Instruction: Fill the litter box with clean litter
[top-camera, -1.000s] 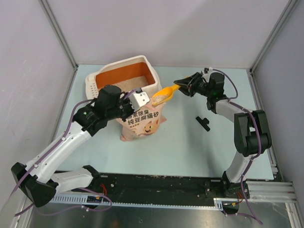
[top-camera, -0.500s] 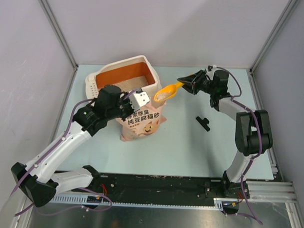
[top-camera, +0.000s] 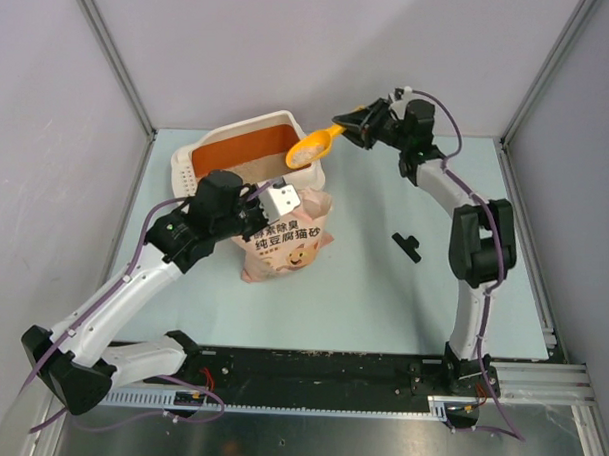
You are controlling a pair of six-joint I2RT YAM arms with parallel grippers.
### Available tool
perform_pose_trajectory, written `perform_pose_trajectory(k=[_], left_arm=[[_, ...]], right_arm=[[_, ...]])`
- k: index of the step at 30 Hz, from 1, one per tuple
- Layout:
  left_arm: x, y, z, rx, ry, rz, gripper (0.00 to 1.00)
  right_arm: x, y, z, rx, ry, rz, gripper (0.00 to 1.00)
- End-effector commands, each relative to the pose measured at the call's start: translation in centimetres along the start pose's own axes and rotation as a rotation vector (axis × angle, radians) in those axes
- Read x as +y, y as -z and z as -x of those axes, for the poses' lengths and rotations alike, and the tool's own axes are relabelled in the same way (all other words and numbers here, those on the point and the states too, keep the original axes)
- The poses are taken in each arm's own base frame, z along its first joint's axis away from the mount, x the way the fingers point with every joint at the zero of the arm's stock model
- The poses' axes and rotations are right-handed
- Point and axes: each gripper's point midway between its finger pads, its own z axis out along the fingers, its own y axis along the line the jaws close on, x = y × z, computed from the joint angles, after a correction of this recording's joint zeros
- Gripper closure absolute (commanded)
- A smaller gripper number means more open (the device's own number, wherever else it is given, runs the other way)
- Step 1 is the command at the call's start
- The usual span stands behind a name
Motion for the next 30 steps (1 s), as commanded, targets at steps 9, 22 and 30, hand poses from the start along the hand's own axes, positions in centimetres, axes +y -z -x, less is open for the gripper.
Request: perform_pose_trajectory(k=[9,22,30], left_arm=[[2.2,3.4,5.0,-0.196,-0.08,0.09,1.0],[-0.8,4.2,4.1,-0.255,-0.088,-0.002,1.0],[-0.8,4.8,4.2,-0.268,-0.075,0.009,1.0]], right_arm=[[2.4,-12.5,3.7,-0.271,0.418,-0.041,1.0],[6.1,-12.1,4.5,-0.37,0.751,-0.033,1.0],[6.9,-13.2,1.7,-0.324,0.794,-0.003,1.0]])
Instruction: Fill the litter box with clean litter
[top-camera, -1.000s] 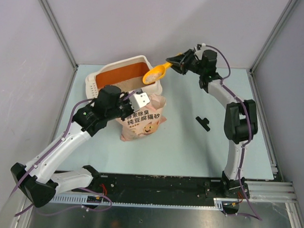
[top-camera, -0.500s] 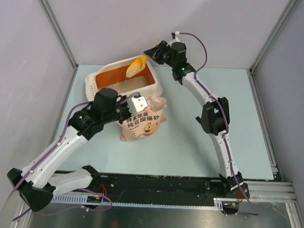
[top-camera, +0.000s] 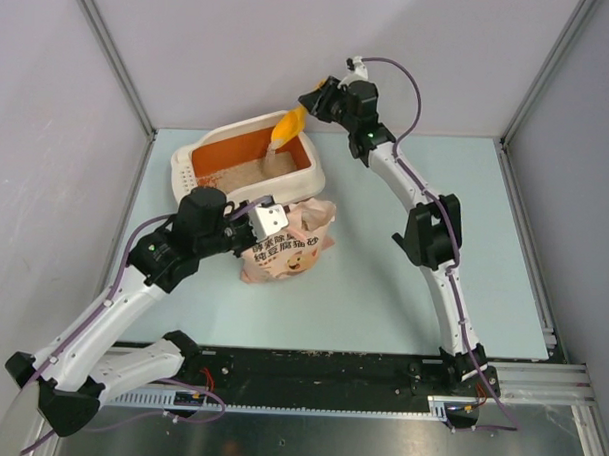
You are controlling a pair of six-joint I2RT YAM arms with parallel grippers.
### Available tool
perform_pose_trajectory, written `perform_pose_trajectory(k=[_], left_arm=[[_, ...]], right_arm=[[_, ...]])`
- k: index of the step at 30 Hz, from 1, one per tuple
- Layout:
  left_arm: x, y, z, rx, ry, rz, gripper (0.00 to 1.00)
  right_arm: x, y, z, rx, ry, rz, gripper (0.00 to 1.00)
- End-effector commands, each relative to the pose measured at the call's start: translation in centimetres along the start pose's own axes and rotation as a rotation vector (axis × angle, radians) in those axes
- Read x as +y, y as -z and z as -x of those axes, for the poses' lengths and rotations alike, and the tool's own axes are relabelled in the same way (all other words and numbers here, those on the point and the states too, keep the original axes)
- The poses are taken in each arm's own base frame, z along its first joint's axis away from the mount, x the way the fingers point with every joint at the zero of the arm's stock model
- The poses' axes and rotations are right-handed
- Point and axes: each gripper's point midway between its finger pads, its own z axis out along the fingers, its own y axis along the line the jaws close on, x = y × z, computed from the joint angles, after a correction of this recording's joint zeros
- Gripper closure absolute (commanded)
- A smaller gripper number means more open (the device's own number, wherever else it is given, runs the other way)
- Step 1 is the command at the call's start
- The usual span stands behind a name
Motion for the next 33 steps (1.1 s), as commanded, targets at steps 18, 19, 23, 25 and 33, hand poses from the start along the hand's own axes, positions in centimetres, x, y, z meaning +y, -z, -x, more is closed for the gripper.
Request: perform_pose_trajectory(k=[18,19,23,25,33], left_arm=[[0.7,1.1,3.6,-0.162,-0.065,0.03,1.0],[0.8,1.1,3.6,-0.162,-0.064,0.032,1.0],[0.7,1.1,3.7,-0.164,-0.064,0.026,1.0],[0.7,1.0,3.7,-0.165,-0.066,0.025,1.0],[0.9,0.7,3.9,-0.161,-0.098,0.023,1.0]], right_arm=[[14.1,3.8,7.5,-0.325,0.697,0.232,1.0],[14.3,4.5,8.8,-0.343,0.693,0.231,1.0],[12.9,6.7,12.3,-0.322,0.629,0.227,1.0],[11.3,8.2,13.7,-0.29,0.571,0.219,1.0],[3.8,15.6,13.7,-0.025,0.514,0.236,1.0]])
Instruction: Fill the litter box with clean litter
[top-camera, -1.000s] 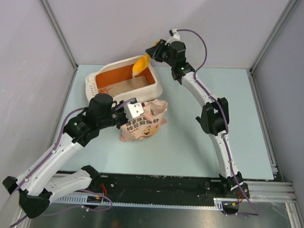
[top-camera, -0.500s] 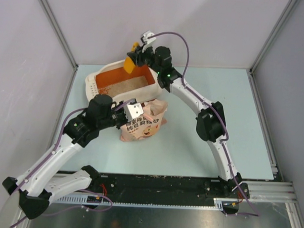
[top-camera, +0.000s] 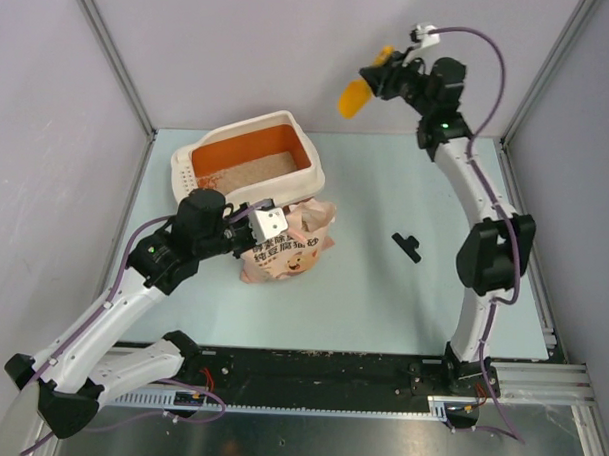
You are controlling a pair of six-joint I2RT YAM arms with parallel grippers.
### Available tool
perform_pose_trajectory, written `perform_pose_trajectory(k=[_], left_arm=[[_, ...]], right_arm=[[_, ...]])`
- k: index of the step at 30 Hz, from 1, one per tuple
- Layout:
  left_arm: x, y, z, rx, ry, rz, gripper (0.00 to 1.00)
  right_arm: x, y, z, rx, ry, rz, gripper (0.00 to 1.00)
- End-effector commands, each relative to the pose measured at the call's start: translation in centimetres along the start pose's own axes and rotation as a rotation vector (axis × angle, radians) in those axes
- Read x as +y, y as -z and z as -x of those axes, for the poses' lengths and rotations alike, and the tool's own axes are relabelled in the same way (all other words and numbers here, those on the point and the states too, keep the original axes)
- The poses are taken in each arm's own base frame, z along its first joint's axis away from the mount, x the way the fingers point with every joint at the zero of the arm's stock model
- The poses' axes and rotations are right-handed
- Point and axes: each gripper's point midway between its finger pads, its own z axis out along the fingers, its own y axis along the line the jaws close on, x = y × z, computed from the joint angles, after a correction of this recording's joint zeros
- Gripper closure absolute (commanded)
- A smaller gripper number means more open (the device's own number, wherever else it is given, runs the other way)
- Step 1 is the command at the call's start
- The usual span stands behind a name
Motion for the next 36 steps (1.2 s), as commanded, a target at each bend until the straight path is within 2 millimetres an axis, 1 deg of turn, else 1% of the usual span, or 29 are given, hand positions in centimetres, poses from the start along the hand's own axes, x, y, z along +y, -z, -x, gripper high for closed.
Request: perform_pose_trajectory(k=[1,2,3,4,5,6,7,9,10,12,13,15,16,17,18,20,21,23,25,26,28,29,30,31,32,33,34,35,36], left_arm=[[1.2,0.6,3.9,-0.146,-0.074,0.029,1.0],[1.1,0.6,3.8,-0.145,-0.073,0.025,1.0],[1.1,0.5,3.8,-0.145,-0.072,0.02,1.0],[0.9,0.5,3.8,-0.149,-0.073,0.012,1.0],[0.7,0.4,3.6,-0.147,-0.069,0.007,1.0],[0.6,0.3,3.6,-0.149,-0.069,0.002,1.0],[0.4,0.2,3.5,-0.148,-0.065,-0.005,1.0],[0.4,0.2,3.5,-0.149,-0.062,-0.006,1.0],[0.3,0.2,3.6,-0.152,-0.062,-0.01,1.0],[0.4,0.2,3.7,-0.154,-0.063,-0.008,1.0],[0.5,0.2,3.7,-0.153,-0.063,-0.005,1.0],[0.5,0.2,3.6,-0.153,-0.063,-0.004,1.0],[0.4,0.2,3.5,-0.154,-0.063,-0.005,1.0],[0.2,0.2,3.4,-0.152,-0.061,-0.01,1.0],[0.2,0.2,3.3,-0.151,-0.06,-0.009,1.0],[0.0,0.2,3.2,-0.154,-0.058,-0.013,1.0],[-0.1,0.1,3.2,-0.154,-0.057,-0.018,1.0],[-0.2,0.0,3.2,-0.154,-0.056,-0.022,1.0],[-0.2,-0.1,3.2,-0.155,-0.052,-0.027,1.0],[-0.3,-0.1,3.3,-0.156,-0.051,-0.029,1.0],[-0.3,-0.1,3.3,-0.158,-0.051,-0.032,1.0],[-0.4,-0.2,3.3,-0.158,-0.051,-0.035,1.0],[-0.4,-0.2,3.3,-0.159,-0.051,-0.036,1.0],[-0.4,-0.2,3.4,-0.162,-0.049,-0.036,1.0],[-0.4,-0.1,3.4,-0.163,-0.05,-0.035,1.0],[-0.4,-0.2,3.4,-0.161,-0.049,-0.034,1.0],[-0.3,-0.1,3.3,-0.158,-0.049,-0.031,1.0],[-0.4,-0.1,3.3,-0.159,-0.049,-0.03,1.0],[-0.3,-0.1,3.2,-0.16,-0.051,-0.027,1.0]], right_arm=[[-0.8,5.7,-0.3,0.163,-0.056,0.123,1.0],[-0.6,6.7,-1.3,0.217,-0.094,0.155,1.0],[-1.3,7.8,-2.6,0.266,-0.133,0.155,1.0],[-1.6,9.2,-4.5,0.346,-0.196,0.158,1.0],[-1.8,10.5,-5.6,0.392,-0.199,0.195,1.0],[-1.8,11.5,-7.5,0.45,-0.229,0.204,1.0],[-1.4,13.1,-9.6,0.538,-0.281,0.208,1.0],[-0.5,14.8,-12.3,0.618,-0.296,0.232,1.0],[0.0,16.7,-15.0,0.699,-0.375,0.217,1.0],[0.7,18.1,-16.9,0.748,-0.498,0.179,1.0],[1.2,19.4,-18.8,0.777,-0.558,0.172,1.0],[1.7,20.7,-20.8,0.841,-0.6,0.152,1.0],[1.7,21.4,-22.2,0.876,-0.601,0.136,1.0],[1.1,21.8,-23.3,0.907,-0.584,0.083,1.0],[1.0,22.1,-24.3,0.935,-0.553,0.076,1.0],[0.1,22.3,-26.4,0.981,-0.538,0.02,1.0],[0.0,21.6,-26.9,0.974,-0.523,0.006,0.98],[-0.9,20.9,-28.1,0.979,-0.487,-0.032,0.97],[-0.7,19.8,-28.9,0.977,-0.488,-0.039,0.95],[-0.8,19.8,-30.4,1.007,-0.495,-0.051,0.91],[-0.5,19.3,-31.1,1.025,-0.469,-0.044,0.84],[-0.5,19.5,-32.2,1.047,-0.47,-0.046,0.75],[-0.5,19.6,-32.6,1.062,-0.463,-0.05,0.69],[-0.9,19.8,-33.1,1.078,-0.449,-0.084,0.62],[-1.1,19.9,-33.2,1.08,-0.444,-0.099,0.54],[-1.3,19.9,-32.9,1.074,-0.44,-0.103,0.51],[-1.3,19.4,-32.1,1.053,-0.441,-0.092,0.49],[-1.9,19.3,-31.4,1.033,-0.446,-0.098,0.45],[-2.4,18.8,-30.0,0.998,-0.436,-0.104,0.42]])
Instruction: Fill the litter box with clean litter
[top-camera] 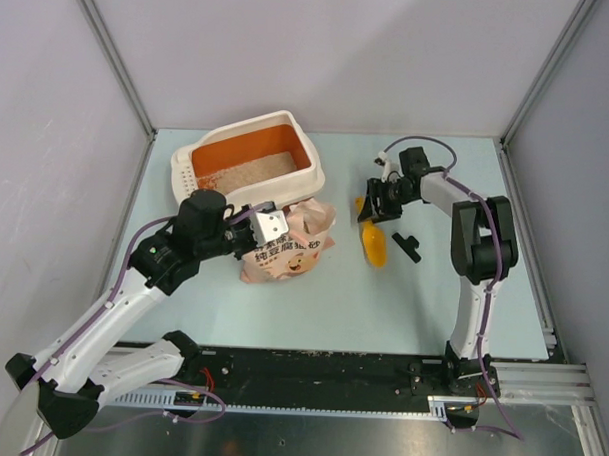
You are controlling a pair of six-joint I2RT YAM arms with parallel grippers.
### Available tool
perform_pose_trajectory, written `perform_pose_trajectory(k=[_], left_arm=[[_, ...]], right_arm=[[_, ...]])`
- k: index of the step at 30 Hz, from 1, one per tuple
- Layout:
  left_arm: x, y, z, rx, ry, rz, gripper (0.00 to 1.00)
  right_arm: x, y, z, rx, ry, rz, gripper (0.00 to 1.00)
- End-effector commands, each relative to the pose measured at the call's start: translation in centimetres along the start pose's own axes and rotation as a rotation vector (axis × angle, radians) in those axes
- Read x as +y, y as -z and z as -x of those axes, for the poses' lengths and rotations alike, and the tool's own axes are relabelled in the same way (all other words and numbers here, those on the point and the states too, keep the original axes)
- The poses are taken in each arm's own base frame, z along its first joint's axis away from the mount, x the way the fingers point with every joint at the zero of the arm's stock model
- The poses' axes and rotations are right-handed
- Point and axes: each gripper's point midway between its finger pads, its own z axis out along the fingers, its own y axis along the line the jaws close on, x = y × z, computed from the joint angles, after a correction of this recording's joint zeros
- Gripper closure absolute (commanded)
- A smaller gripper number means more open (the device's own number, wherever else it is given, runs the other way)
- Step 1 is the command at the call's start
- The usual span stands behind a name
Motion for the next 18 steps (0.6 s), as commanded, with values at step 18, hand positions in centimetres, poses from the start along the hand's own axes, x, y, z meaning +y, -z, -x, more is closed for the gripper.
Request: perform_pose_trajectory(k=[18], left_arm=[[0.9,0.5,2.5,-0.135,0.018,0.07,1.0]], right_arm=[[16.1,12.4,3.2,-0.292,0.497,0.42,0.21]])
